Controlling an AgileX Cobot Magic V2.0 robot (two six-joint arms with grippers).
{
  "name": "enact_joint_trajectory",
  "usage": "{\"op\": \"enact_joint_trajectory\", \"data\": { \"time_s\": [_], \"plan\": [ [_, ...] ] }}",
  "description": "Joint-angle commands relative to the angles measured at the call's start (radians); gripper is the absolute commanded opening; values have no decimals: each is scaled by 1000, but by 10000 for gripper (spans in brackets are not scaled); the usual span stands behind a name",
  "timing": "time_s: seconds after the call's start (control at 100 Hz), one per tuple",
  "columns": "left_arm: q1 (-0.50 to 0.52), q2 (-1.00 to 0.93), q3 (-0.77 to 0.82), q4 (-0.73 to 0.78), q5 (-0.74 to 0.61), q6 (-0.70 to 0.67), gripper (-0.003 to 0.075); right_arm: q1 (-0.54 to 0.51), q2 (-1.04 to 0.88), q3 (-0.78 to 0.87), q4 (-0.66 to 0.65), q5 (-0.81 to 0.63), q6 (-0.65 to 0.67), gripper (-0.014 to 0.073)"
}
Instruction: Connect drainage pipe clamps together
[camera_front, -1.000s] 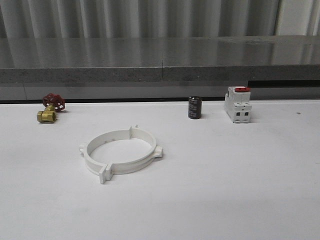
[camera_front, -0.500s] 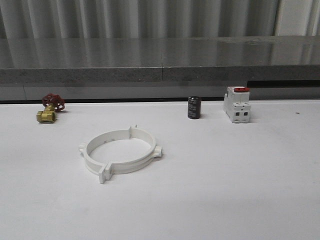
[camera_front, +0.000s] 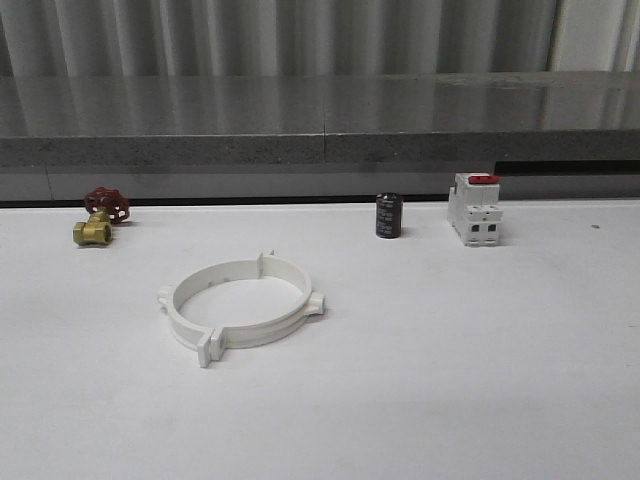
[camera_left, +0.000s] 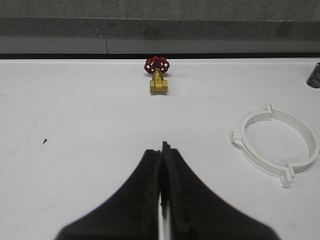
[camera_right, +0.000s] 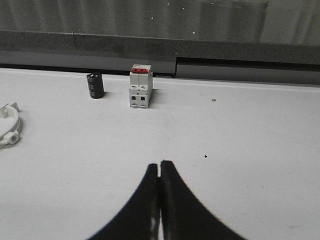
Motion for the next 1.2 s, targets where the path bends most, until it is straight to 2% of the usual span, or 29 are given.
{"op": "enact_joint_trajectory", "data": {
  "time_s": [0.0, 0.07, 0.25, 0.78, 1.19],
  "plan": [
    [3, 7, -27, -9, -82, -2, -20, -56, -15, 27, 60, -177, -18, -67],
    [3, 7, -27, -9, -82, -2, -20, -110, -16, 67, 91, -253, -18, -67],
    [3, 7, -27, -9, -82, -2, -20, -205, -16, 63, 110, -290, -29, -67],
    [3, 7, -27, -9, -82, -2, -20, -105, -16, 63, 110, -300, -126, -67],
    [3, 7, -27, -9, -82, -2, -20, -97, -16, 63, 110, -300, -127, -67]
  ]
}}
